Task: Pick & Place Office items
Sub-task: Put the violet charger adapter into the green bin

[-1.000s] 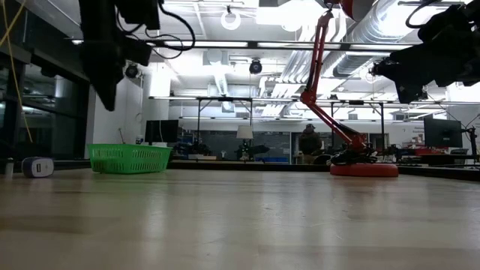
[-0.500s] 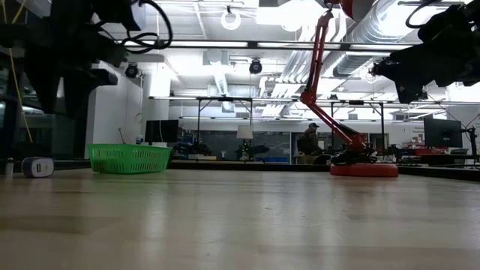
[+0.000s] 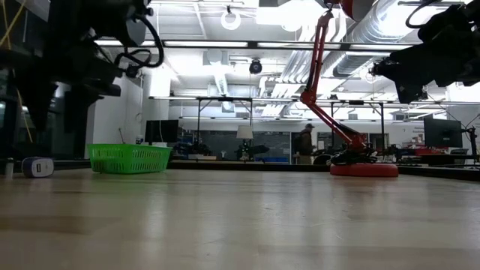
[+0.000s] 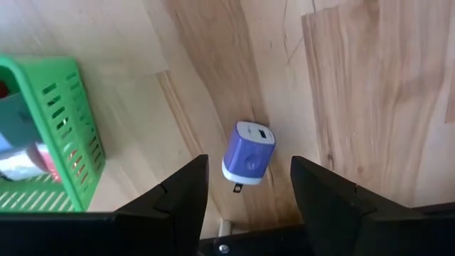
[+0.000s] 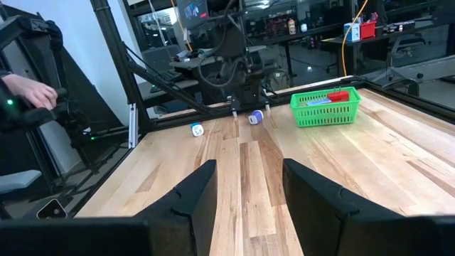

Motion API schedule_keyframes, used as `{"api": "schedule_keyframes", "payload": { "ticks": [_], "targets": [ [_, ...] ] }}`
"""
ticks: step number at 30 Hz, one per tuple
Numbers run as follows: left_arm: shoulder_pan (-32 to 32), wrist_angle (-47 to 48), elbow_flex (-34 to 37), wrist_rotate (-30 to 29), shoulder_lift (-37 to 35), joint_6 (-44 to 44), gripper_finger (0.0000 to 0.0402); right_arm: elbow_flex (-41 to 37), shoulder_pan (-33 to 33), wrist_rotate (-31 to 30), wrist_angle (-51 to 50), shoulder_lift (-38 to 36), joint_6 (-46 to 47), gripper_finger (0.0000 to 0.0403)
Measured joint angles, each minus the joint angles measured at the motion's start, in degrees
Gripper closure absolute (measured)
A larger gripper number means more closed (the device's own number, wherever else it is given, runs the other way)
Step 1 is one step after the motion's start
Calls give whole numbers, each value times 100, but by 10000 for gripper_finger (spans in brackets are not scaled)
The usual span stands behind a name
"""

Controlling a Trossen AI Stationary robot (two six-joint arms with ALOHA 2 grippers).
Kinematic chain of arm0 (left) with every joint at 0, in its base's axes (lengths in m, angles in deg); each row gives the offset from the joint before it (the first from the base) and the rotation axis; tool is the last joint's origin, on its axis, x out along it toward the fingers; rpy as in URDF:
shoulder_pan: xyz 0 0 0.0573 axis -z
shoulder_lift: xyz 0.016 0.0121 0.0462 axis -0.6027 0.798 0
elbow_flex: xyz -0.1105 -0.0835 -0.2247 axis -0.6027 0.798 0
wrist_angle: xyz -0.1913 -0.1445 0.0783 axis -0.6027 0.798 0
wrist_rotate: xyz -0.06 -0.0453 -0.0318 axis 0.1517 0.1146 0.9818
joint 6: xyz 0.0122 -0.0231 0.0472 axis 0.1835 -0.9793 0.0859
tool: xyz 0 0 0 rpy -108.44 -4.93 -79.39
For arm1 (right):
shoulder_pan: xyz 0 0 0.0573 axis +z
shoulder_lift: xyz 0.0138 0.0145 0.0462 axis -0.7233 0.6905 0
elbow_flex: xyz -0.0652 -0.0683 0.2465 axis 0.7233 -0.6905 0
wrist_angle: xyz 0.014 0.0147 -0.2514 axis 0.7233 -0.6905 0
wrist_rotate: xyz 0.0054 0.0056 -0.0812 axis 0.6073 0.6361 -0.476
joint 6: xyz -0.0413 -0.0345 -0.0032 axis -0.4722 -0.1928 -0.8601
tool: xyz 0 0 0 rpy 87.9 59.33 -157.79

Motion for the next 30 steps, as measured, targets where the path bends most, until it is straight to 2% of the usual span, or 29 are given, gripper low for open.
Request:
{"api": "schedule_keyframes", "payload": {
  "ticks": [15,21,30],
  "targets": [
    [251,43,7,1,661,20,211,1,0,0,0,0,-1,256],
    [361,38,9,-252,934,19,211,1,-1,1,0,-2,-1,256],
    [361,36,9,-251,1314,2,211,0,-2,0,0,-2,-1,256]
  ]
}}
